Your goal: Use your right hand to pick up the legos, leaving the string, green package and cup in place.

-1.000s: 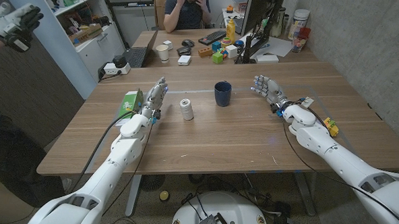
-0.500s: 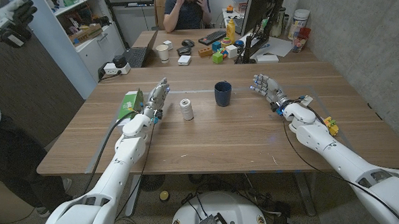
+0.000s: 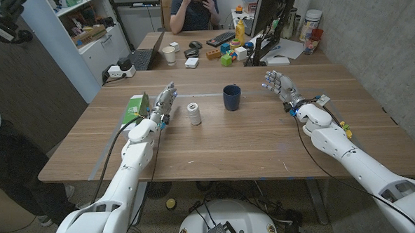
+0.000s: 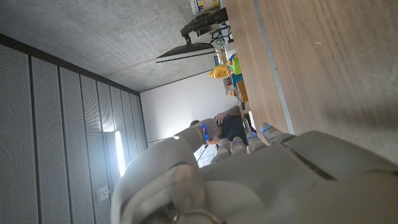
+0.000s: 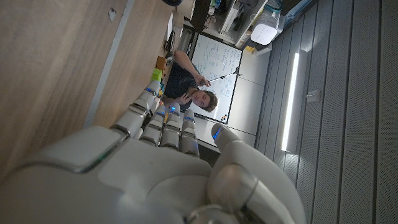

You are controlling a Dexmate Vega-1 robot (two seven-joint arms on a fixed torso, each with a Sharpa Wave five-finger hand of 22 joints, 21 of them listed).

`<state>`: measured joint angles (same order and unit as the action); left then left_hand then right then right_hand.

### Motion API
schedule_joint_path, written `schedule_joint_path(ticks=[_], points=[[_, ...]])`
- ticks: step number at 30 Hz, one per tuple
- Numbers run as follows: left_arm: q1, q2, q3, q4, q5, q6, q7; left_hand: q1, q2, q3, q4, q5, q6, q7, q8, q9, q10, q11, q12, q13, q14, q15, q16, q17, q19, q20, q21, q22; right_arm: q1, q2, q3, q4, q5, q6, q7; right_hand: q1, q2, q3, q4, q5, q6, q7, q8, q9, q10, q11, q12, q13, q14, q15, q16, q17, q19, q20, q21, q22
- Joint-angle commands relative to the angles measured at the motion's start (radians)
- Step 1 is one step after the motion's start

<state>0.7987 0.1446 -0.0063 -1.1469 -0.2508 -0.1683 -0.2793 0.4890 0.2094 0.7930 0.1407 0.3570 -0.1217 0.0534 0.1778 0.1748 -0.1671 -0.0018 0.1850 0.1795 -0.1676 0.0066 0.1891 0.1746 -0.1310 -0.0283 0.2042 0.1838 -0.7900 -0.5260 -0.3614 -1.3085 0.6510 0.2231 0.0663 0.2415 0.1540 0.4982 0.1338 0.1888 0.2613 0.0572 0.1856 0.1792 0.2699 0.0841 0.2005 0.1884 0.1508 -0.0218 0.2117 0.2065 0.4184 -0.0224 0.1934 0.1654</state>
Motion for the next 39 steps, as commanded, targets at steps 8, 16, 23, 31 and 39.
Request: schedule_joint_path(ticks=[8,16,23,31,39], points=[[-0.003,-0.035,-0.035,-0.001,0.054,0.014,-0.018,0.012,0.003,0.001,0.002,0.008,-0.006,0.0,0.003,0.002,-0.083,0.003,0.005,0.004,-0.147,0.005,0.008,0.003,-0.01,0.003,0.007,0.004,-0.061,-0.071,0.026,-0.153,-0.046,-0.023,-0.115,0.02,0.001,0.011,-0.02,0.005,0.038,0.008,0.015,0.006,0.037,0.004,0.009,0.005,0.04,-0.001,0.001,-0.011,0.045,0.002,0.014,0.005],[0.008,-0.038,-0.039,-0.022,0.061,0.024,-0.012,0.014,0.003,0.0,0.002,0.008,-0.007,-0.001,0.003,0.002,-0.085,0.002,0.004,0.004,-0.148,0.004,0.008,0.003,-0.011,0.003,0.007,0.004,-0.076,-0.104,0.039,-0.2,-0.091,-0.01,-0.157,0.029,0.0,0.01,-0.032,0.005,0.039,0.004,0.014,0.006,0.034,0.009,0.007,0.005,0.031,-0.004,-0.004,-0.013,0.034,-0.001,0.008,0.004],[0.012,-0.04,-0.04,-0.034,0.065,0.027,-0.011,0.015,0.003,0.0,0.002,0.008,-0.007,-0.001,0.003,0.002,-0.085,0.004,0.004,0.004,-0.148,0.003,0.008,0.003,-0.011,0.002,0.007,0.004,-0.092,-0.133,0.055,-0.241,-0.135,0.003,-0.197,0.033,0.003,0.008,-0.037,0.004,0.041,0.004,0.013,0.006,0.038,0.008,0.007,0.005,0.031,-0.005,-0.004,-0.012,0.034,-0.004,0.007,0.004],[0.021,-0.04,-0.041,-0.053,0.066,0.035,-0.009,0.016,0.003,-0.001,0.002,0.009,-0.006,-0.001,0.003,0.002,-0.084,0.005,0.005,0.004,-0.147,0.004,0.009,0.003,-0.011,0.002,0.007,0.004,-0.115,-0.16,0.077,-0.284,-0.191,0.008,-0.259,0.035,0.045,0.026,-0.017,0.011,0.052,-0.026,0.014,0.007,0.037,-0.017,0.004,0.005,0.031,-0.037,-0.001,-0.003,0.024,-0.031,0.001,0.005],[0.032,-0.037,-0.042,-0.077,0.068,0.039,-0.005,0.017,0.004,-0.001,0.003,0.009,-0.006,-0.001,0.004,0.002,-0.083,0.004,0.005,0.004,-0.147,0.004,0.009,0.003,-0.011,0.002,0.007,0.004,-0.141,-0.202,0.1,-0.339,-0.248,-0.016,-0.305,0.034,0.036,0.031,-0.007,0.012,0.061,-0.03,0.015,0.007,0.043,-0.023,0.005,0.005,0.026,-0.042,-0.003,-0.001,0.023,-0.035,0.001,0.006]])
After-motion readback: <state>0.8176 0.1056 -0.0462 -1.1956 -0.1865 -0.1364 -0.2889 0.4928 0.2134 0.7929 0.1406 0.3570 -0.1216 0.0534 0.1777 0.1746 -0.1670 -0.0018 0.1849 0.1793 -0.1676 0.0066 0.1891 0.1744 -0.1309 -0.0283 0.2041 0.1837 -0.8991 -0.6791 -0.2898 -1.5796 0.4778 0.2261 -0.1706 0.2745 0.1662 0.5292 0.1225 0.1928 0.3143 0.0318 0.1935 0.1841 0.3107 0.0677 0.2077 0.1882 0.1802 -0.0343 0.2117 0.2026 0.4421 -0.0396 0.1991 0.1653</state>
